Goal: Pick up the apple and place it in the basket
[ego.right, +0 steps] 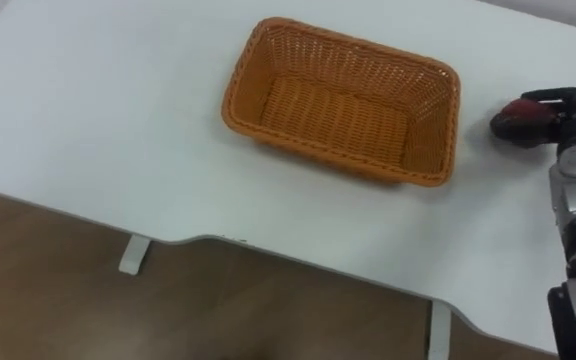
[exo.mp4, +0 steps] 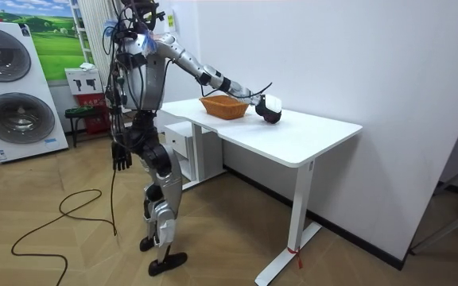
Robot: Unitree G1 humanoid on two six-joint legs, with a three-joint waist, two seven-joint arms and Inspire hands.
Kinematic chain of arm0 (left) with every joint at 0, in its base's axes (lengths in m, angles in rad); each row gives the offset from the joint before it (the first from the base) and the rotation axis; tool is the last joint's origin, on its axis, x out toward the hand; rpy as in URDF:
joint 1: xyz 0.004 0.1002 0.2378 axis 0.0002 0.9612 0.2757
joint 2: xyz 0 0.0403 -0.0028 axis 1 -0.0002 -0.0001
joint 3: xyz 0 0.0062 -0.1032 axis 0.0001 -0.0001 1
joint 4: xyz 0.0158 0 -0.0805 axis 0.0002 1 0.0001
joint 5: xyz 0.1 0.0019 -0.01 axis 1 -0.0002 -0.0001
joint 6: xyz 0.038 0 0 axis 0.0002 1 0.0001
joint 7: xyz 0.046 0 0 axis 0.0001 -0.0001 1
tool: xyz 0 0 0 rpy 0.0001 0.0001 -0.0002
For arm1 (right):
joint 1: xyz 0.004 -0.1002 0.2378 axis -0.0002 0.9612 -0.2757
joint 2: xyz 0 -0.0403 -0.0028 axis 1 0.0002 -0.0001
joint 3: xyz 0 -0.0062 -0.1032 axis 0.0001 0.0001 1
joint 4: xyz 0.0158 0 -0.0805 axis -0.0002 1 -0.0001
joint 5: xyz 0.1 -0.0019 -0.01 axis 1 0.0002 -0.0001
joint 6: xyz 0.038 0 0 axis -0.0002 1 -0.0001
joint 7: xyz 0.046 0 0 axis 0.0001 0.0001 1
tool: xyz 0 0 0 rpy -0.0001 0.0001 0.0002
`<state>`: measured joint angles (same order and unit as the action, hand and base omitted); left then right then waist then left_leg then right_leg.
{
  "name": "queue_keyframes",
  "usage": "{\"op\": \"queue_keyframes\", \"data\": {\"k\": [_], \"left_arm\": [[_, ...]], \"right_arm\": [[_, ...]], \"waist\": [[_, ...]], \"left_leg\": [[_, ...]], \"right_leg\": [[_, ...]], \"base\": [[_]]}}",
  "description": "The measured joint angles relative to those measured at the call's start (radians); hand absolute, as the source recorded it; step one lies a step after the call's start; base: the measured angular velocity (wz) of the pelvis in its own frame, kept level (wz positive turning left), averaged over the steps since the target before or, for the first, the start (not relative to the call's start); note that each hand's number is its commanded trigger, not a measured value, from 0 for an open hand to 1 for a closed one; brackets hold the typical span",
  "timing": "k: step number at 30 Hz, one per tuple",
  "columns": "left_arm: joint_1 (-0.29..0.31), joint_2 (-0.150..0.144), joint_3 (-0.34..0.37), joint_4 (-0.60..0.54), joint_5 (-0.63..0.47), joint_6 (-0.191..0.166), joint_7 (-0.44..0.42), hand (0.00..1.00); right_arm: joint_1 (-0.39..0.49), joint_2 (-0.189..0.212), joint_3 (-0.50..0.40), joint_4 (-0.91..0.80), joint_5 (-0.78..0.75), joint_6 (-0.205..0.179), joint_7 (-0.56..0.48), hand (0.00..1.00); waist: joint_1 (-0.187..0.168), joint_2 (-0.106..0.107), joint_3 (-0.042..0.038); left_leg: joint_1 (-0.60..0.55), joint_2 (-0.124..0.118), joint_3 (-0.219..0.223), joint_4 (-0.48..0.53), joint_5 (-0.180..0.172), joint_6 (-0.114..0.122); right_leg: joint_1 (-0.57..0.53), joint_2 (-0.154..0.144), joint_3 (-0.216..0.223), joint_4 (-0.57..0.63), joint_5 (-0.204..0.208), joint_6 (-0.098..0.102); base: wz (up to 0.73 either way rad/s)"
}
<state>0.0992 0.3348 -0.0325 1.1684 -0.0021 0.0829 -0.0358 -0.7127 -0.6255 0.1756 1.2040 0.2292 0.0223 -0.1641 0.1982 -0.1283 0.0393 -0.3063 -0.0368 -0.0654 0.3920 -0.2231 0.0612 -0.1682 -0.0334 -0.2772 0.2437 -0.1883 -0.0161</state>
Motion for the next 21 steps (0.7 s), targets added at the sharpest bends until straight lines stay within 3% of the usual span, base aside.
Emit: {"op": "queue_keyframes", "data": {"k": [13, 18, 21], "left_arm": [[0.007, 0.003, 0.007, 0.000, -0.005, -0.002, 0.005, 0.00], [0.055, -0.001, 0.029, -0.006, -0.005, -0.001, 0.019, 0.00], [0.065, -0.008, 0.029, -0.006, -0.006, -0.002, 0.044, 0.00]], "right_arm": [[-0.024, -0.008, -0.003, -0.016, -0.013, 0.024, 0.037, 1.00], [-0.017, -0.009, -0.012, -0.211, -0.007, 0.033, 0.025, 1.00], [0.036, -0.008, -0.013, -0.373, 0.012, 0.029, 0.005, 1.00]], "waist": [[-0.023, 0.000, -0.0030], [-0.072, 0.008, -0.0172], [-0.091, 0.012, -0.0285]], "left_leg": [[0.015, 0.003, 0.023, -0.009, 0.000, 0.000], [0.058, 0.006, 0.037, -0.026, 0.000, 0.000], [0.115, 0.007, 0.041, -0.051, 0.000, -0.001]], "right_leg": [[0.005, 0.000, 0.014, 0.000, 0.000, 0.000], [0.036, 0.000, 0.028, -0.003, 0.000, 0.000], [0.082, 0.000, 0.027, -0.009, 0.000, 0.000]], "base": [[-0.03], [-0.10], [-0.03]]}}
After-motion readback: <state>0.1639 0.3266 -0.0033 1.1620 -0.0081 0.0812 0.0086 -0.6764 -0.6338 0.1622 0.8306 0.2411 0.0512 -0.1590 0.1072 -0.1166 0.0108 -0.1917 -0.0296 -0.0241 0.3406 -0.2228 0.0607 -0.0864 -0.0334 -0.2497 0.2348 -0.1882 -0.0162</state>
